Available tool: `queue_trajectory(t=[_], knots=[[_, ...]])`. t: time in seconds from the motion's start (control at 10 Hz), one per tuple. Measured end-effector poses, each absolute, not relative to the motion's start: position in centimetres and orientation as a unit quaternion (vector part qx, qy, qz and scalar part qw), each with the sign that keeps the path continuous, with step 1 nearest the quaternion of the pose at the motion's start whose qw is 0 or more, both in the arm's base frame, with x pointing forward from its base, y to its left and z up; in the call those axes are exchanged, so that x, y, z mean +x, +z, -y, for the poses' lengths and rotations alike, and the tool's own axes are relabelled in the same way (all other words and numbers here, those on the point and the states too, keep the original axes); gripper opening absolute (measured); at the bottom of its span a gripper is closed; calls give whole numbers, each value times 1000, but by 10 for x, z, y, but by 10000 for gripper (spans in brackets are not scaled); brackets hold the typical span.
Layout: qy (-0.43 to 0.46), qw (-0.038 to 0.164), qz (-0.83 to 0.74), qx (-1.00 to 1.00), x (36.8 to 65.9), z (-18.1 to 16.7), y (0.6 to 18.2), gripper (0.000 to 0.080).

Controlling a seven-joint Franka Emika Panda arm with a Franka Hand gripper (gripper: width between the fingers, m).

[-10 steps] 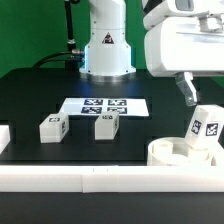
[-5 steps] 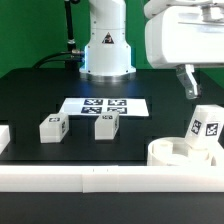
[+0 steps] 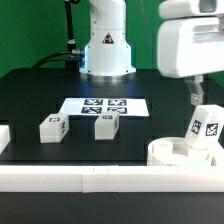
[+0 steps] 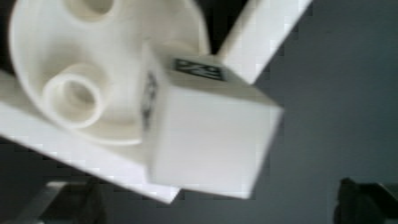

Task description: Assemble stool

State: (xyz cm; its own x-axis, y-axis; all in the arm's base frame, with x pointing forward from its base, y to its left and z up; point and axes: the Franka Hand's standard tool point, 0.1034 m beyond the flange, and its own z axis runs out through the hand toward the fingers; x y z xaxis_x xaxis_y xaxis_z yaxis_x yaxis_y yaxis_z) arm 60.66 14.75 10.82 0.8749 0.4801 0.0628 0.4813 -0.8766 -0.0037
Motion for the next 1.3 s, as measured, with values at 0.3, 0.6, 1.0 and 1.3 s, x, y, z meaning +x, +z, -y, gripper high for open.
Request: queue_trajectory(t=[0.3,0.6,1.0,1.3], knots=[[7,10,266,-964,607,-148,108,649],[-10,-1,417,-909,611,-141,104,649],[-6,-11,574,-819,610,-132,101,649],[7,-23,730,-683,610,-128,97,649]])
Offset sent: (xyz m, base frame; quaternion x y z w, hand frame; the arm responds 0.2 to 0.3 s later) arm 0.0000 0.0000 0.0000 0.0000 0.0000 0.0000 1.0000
